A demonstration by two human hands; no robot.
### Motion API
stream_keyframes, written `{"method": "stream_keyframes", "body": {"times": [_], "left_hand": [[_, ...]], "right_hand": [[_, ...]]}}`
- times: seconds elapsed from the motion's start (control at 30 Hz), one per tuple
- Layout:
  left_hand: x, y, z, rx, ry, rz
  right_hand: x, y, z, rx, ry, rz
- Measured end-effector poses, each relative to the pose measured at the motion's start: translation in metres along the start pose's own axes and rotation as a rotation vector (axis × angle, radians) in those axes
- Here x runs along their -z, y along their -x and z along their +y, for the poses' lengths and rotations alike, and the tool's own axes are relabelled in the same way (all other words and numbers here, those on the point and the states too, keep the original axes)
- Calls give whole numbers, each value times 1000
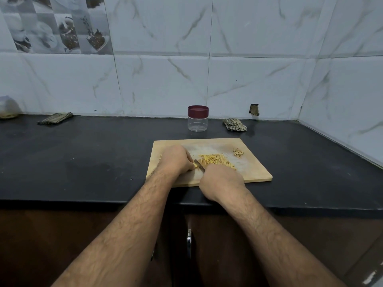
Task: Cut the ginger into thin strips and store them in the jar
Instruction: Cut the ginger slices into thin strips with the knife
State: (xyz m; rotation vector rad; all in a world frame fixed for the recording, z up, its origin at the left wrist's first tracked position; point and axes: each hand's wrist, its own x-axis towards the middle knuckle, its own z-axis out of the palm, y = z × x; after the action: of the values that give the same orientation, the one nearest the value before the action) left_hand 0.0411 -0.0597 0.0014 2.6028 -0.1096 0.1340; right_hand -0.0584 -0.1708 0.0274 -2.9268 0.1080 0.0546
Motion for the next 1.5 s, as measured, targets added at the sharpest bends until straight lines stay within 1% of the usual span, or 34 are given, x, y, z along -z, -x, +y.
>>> {"method": "stream_keyframes", "body": {"times": [0.27,0.57,0.87,1.03,1.5], "left_hand": [[3,-1,0,23,-4,-27],[5,-5,5,35,-73,-47],[6,-3,4,45,-54,-59],[6,-2,4,35,-58,-61],[9,-3,7,32,-79,-96]], "right_hand": [[4,5,-7,28,78,-49],[-7,13,-5,-24,49,-112],[-9,19,4,-79,-22,-48],[-8,12,0,-55,-56,-29],[-10,1,-7,-35,-45,-20]]}}
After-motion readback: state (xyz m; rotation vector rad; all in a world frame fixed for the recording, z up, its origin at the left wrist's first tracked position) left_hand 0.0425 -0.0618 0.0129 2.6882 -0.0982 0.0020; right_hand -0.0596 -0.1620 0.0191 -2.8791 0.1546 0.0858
